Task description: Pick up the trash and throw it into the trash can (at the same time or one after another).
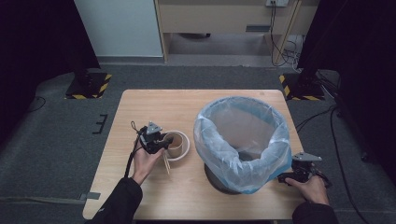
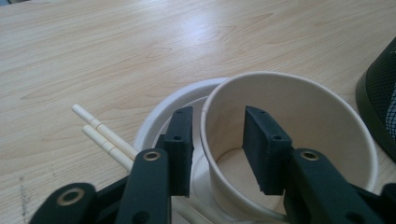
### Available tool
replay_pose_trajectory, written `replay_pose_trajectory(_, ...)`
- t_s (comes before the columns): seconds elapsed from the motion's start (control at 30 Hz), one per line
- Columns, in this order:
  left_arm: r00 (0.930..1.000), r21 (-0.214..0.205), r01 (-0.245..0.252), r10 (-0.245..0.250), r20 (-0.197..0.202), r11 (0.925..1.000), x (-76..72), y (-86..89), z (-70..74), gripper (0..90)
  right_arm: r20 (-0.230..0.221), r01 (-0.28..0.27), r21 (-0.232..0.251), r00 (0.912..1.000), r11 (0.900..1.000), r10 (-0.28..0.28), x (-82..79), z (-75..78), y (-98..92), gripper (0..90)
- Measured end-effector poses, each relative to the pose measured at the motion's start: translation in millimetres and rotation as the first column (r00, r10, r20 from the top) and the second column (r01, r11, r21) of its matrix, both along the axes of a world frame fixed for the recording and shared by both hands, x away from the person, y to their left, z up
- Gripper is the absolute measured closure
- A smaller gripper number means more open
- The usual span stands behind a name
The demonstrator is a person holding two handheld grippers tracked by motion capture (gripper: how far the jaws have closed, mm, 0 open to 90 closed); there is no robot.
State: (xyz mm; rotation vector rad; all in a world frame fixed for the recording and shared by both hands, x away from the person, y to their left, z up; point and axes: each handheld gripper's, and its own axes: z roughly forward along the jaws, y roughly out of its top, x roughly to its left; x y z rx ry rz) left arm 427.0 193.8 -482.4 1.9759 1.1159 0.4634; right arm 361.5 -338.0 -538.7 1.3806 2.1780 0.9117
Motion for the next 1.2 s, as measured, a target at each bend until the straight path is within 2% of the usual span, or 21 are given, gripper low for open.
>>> replay_pose_trajectory(0.27, 0.9999, -0.007, -0.008, 0.008, -0.013, 0.9999, -0.9, 1.6, 2.3, 80.2, 0.0, 0.0, 0.0, 1.0, 1.0, 0.0, 0.0, 0.0, 0.0, 1.2)
replay_pose_trajectory(0.47, 0.9999, -0.029, -0.005, 0.005, -0.01, 0.9996, -1.8, 2.6, 4.7, 81.3, 0.0, 0.0, 0.0, 1.0, 1.0, 0.0, 0.0, 0.0, 0.0, 1.3)
replay_pose_trajectory(0.53, 1.0, -0.033, -0.007, 0.007, 0.002, 0.9994, -2.6, 3.4, 7.6, 82.4, 0.0, 0.0, 0.0, 1.0, 1.0, 0.0, 0.0, 0.0, 0.0, 1.2)
replay_pose_trajectory(0.57, 0.9999, -0.052, -0.009, 0.009, 0.012, 0.9986, -3.6, 4.8, 11.5, 82.6, 0.0, -0.001, 0.001, 1.0, 1.0, 0.001, 0.0, 0.0, -0.1, 1.2)
replay_pose_trajectory(0.67, 0.9996, -0.064, -0.008, 0.009, 0.025, 0.9979, -4.7, 6.4, 15.8, 82.8, 0.0, -0.002, 0.001, 1.0, 1.0, 0.002, 0.0, 0.0, -0.1, 1.2)
replay_pose_trajectory(0.7, 0.9991, -0.082, -0.011, 0.015, 0.04, 0.9966, -5.9, 7.7, 20.0, 82.8, 0.0, -0.002, 0.0, 1.0, 1.0, 0.002, 0.0, 0.0, -0.2, 1.2)
replay_pose_trajectory(0.87, 0.9974, -0.104, -0.015, 0.022, 0.069, 0.9944, -8.8, 11.3, 29.3, 82.8, 0.0, -0.002, 0.0, 1.0, 1.0, 0.002, 0.0, 0.0, -0.2, 1.2)
replay_pose_trajectory(0.9, 0.9957, -0.123, -0.014, 0.025, 0.089, 0.9923, -10.8, 13.0, 34.1, 82.8, 0.0, -0.003, 0.0, 1.0, 1.0, 0.003, 0.0, 0.0, -0.2, 1.2)
replay_pose_trajectory(1.0, 0.9945, -0.129, -0.014, 0.027, 0.101, 0.9915, -12.6, 14.5, 38.8, 82.8, 0.002, -0.004, 0.001, 1.0, 1.0, 0.004, 0.1, -0.2, -0.3, 1.2)
replay_pose_trajectory(1.1, 0.9901, -0.148, -0.011, 0.031, 0.137, 0.9889, -16.8, 17.3, 49.8, 82.8, 0.003, -0.007, 0.001, 1.0, 1.0, 0.007, 0.1, -0.2, -0.5, 1.2)
replay_pose_trajectory(1.13, 0.9901, -0.148, -0.011, 0.031, 0.137, 0.9889, -16.8, 17.3, 49.8, 82.8, 0.003, -0.007, 0.001, 1.0, 1.0, 0.007, 0.1, -0.2, -0.5, 1.2)
replay_pose_trajectory(1.17, 0.9872, -0.155, -0.006, 0.03, 0.156, 0.9878, -18.8, 18.7, 55.2, 82.7, 0.002, -0.006, 0.001, 1.0, 1.0, 0.006, 0.0, -0.2, -0.4, 1.2)
replay_pose_trajectory(1.2, 0.9872, -0.155, -0.006, 0.03, 0.156, 0.9878, -18.8, 18.7, 55.2, 82.7, 0.002, -0.006, 0.001, 1.0, 1.0, 0.006, 0.0, -0.2, -0.4, 1.2)
